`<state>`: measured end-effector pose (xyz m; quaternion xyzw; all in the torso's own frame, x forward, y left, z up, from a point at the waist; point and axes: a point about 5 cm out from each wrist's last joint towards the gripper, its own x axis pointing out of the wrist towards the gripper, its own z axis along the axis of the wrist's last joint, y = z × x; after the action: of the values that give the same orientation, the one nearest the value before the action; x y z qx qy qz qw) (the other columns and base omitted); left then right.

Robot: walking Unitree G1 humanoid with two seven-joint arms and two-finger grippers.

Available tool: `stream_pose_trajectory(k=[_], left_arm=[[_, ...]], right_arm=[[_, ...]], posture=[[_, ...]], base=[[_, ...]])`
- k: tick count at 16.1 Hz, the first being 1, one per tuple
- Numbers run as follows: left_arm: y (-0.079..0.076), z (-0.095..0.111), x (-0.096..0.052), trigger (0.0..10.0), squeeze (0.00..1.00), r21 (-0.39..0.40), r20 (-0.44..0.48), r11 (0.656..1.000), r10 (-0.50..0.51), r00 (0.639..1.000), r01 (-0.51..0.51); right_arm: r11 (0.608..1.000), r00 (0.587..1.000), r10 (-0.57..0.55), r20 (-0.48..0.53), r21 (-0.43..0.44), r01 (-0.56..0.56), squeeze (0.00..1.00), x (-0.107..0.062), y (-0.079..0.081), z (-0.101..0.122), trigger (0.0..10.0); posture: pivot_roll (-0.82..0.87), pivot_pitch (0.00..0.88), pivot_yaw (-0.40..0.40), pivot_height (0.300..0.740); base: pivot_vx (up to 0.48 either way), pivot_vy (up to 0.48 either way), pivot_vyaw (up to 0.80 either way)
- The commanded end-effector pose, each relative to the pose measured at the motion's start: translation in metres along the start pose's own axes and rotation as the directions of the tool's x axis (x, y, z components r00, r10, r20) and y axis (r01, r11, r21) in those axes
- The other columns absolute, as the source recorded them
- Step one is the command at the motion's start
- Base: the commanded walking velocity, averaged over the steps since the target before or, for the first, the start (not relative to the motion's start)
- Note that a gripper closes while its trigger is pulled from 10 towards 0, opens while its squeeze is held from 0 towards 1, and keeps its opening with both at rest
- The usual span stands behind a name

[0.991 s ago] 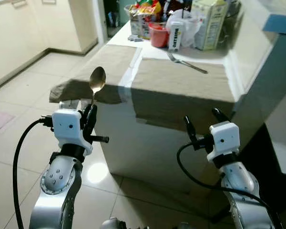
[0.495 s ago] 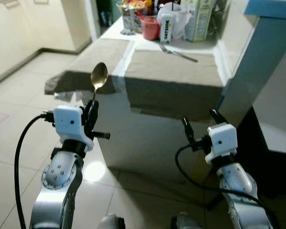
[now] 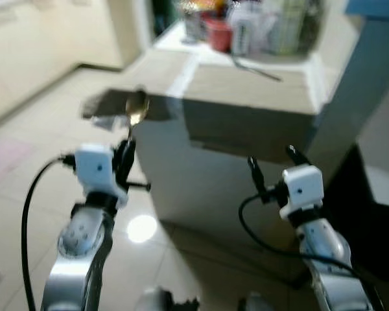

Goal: Setting the table

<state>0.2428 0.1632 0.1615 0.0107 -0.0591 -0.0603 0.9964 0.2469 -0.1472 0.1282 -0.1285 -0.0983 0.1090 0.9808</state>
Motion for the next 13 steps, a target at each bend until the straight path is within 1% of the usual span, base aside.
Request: stream_pose_trajectory(k=[1,7,10,12,13], left_arm=[[-0.0035,0.0045,0.0037,0.0,0.0,0.009,0.015,1.0,-0.024,1.0,0.024],[-0.0063,0.0054,0.0042,0.0,0.0,0.0,0.02,0.999,-0.049,0.999,0.049],[-0.007,0.0054,0.004,0.0,0.0,-0.003,0.021,0.998,-0.06,0.998,0.06],[-0.0083,0.0064,0.0046,0.0,0.0,-0.016,0.029,0.997,-0.074,0.997,0.074],[-0.0113,0.0099,0.0054,0.0,0.0,-0.024,0.047,0.995,-0.092,0.995,0.093]], right_arm=[[1.0,1.0,-0.001,0.004,0.005,0.001,0.0,0.0012,-0.0017,0.0012,10.0],[1.0,1.0,-0.005,0.005,0.006,0.005,0.0,0.0024,-0.0025,0.0005,10.0],[1.0,1.0,-0.017,0.014,-0.007,0.017,0.0,0.0018,-0.0037,0.0004,10.0],[1.0,1.0,-0.017,0.006,-0.006,0.017,0.0,0.0026,-0.0039,-0.0007,10.0],[0.999,1.0,-0.02,0.006,-0.026,0.02,0.0,0.0036,-0.005,-0.001,10.0]], posture=[[-0.07,0.005,0.048,0.739],[-0.07,0.004,0.048,0.74],[-0.07,0.007,0.049,0.74],[-0.07,0.007,0.049,0.74],[-0.07,0.006,0.049,0.74]], base=[[0.0,0.0,0.0],[0.0,0.0,0.0],[0.0,0.0,0.0],[0.0,-0.48,0.0],[0.0,-0.48,0.0]])
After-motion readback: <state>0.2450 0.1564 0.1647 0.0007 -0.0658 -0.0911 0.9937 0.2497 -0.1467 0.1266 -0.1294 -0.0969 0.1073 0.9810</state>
